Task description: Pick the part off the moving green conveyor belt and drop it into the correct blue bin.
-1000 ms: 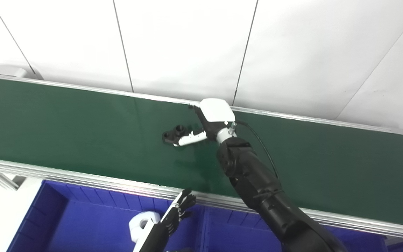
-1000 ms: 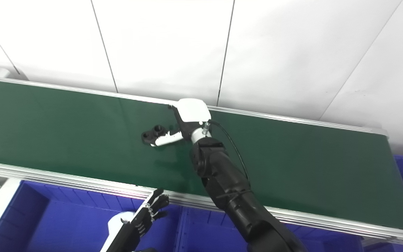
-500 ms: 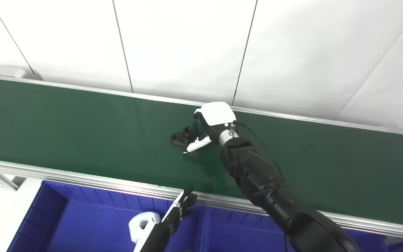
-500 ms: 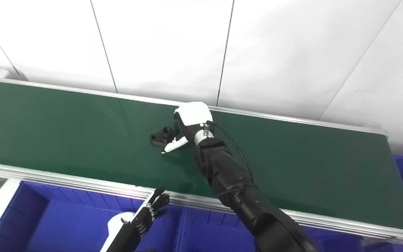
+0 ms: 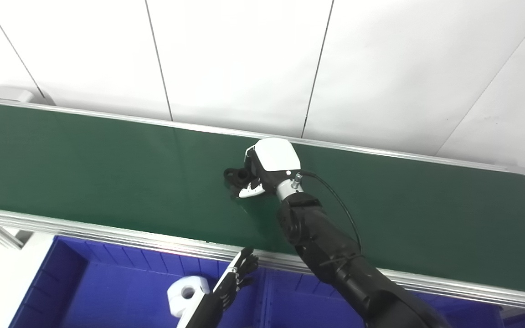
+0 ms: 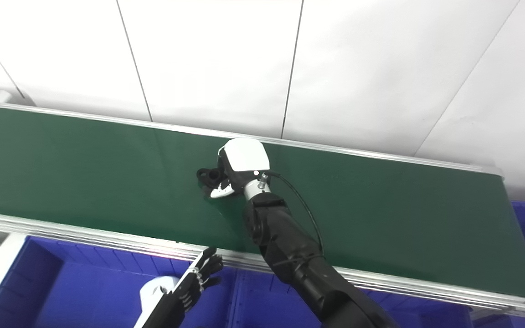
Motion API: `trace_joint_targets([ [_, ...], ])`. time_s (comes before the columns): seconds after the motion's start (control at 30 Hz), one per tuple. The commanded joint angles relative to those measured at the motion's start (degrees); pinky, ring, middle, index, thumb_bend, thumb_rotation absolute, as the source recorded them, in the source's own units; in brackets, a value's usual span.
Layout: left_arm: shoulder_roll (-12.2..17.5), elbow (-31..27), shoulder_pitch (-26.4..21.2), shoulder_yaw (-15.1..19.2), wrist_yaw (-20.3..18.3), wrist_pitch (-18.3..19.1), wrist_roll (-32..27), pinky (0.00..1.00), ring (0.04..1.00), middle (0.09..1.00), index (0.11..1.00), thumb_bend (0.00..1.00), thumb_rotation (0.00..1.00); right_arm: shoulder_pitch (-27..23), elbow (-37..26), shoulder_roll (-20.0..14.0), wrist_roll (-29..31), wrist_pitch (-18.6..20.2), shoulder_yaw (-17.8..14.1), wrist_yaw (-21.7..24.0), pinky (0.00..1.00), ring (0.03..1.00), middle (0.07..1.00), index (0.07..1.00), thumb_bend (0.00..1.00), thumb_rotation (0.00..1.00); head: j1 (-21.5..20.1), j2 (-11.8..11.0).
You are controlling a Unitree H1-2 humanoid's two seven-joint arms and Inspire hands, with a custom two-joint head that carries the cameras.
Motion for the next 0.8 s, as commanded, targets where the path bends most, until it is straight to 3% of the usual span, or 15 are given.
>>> trace_joint_targets([
  [0.0, 0.1, -2.9, 0.6, -0.4, -0.1, 0.4, 0.1, 0.88, 0.934, 0.951, 0.972, 0.82, 0.71, 2.5, 2.4, 1.1, -0.2, -1.5, 2.1, 1.5, 0.18, 0.241, 0.317, 0.474, 0.51, 0.16, 0.1, -0.1],
  [0.3, 0.7, -3.1, 0.7, -0.6, -0.5, 0.7, -1.6, 0.9, 0.937, 0.945, 0.984, 0.81, 0.67, 4.2, 0.5, -0.3, 0.5, 0.1, 3.1, 2.6, 0.16, 0.225, 0.309, 0.489, 0.51, 0.14, -0.8, 0.2],
  [0.5, 1.0, -3.2, 0.8, -0.5, -0.4, 0.5, -1.8, 0.9, 0.93, 0.937, 0.987, 0.82, 0.67, 5.8, -3.8, -2.0, 0.8, 0.5, 2.0, 0.8, 0.17, 0.242, 0.332, 0.488, 0.51, 0.14, -1.7, 0.5],
  [0.63, 1.4, -3.2, 0.6, -0.3, -0.5, 0.0, -1.6, 0.89, 0.92, 0.934, 0.989, 0.81, 0.66, 8.1, -10.2, -3.2, 1.3, 0.4, 0.1, -0.3, 0.17, 0.231, 0.311, 0.479, 0.51, 0.15, -2.5, 0.8],
  [0.77, 1.7, -3.5, 0.5, -0.2, -0.8, 0.2, -2.8, 0.9, 0.929, 0.941, 0.996, 0.8, 0.64, 12.3, -23.7, -5.0, 0.1, 1.2, -1.6, -0.1, 0.15, 0.212, 0.298, 0.479, 0.51, 0.15, -3.8, 1.1],
])
